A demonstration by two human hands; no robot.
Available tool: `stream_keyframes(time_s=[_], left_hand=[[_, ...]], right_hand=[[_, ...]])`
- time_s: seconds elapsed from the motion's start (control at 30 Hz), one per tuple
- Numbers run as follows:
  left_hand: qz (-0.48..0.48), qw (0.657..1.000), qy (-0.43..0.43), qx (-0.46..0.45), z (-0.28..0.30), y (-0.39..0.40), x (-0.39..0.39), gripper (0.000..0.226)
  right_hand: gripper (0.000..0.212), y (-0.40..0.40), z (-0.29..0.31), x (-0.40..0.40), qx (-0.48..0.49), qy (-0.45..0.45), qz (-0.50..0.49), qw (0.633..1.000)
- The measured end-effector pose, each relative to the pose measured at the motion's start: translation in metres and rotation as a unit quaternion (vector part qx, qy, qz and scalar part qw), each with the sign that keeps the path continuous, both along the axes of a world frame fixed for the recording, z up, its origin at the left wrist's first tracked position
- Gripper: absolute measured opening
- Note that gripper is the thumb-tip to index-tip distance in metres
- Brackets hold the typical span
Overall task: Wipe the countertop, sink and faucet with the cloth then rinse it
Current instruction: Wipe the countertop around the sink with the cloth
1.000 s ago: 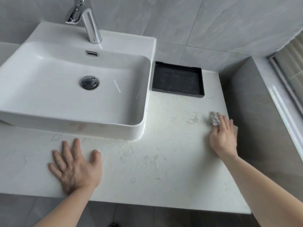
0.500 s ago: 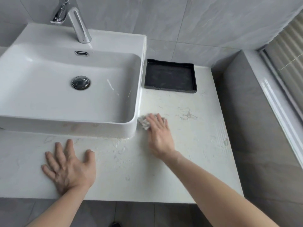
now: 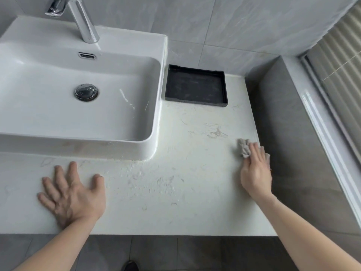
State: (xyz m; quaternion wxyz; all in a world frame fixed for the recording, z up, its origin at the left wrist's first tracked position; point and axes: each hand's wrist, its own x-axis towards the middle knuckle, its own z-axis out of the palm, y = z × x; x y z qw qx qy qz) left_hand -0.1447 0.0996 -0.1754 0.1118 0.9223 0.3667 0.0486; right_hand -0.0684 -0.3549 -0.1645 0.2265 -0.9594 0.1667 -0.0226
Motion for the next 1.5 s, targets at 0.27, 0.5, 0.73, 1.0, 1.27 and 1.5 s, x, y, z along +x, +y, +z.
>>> stream_keyframes(time_s=[0.27,0.5,0.73,1.0,1.27,1.5], left_hand=[[0.002,1.0,0.003,-0.007,0.004,-0.003,0.001,0.078],[0.0,1.0,0.001,-0.006,0.004,-0.002,0.001,0.078],[0.0,1.0,0.0,-0.004,0.005,-0.002,0.001,0.077],[-0.002,1.0,-0.002,-0.006,0.003,-0.001,0.0,0.073],[-0.002,1.0,-0.002,-0.008,0.005,-0.003,0.0,0.075],[-0.003,1.0,-0.006,-0.004,0.005,-0.004,0.0,0.075]], right_hand=[[0.043,0.042,0.03,-0.008,0.11,-0.078,-0.02,0.991],[0.064,0.216,0.005,-0.011,0.083,0.006,0.241,0.967],[0.066,0.187,-0.005,-0.029,-0.001,-0.011,0.259,0.966],[0.06,0.023,0.007,-0.049,0.017,0.012,0.027,0.999],[0.053,0.073,0.029,-0.057,0.154,-0.064,-0.076,0.983],[0.065,0.224,0.012,-0.048,0.131,-0.021,0.24,0.962]])
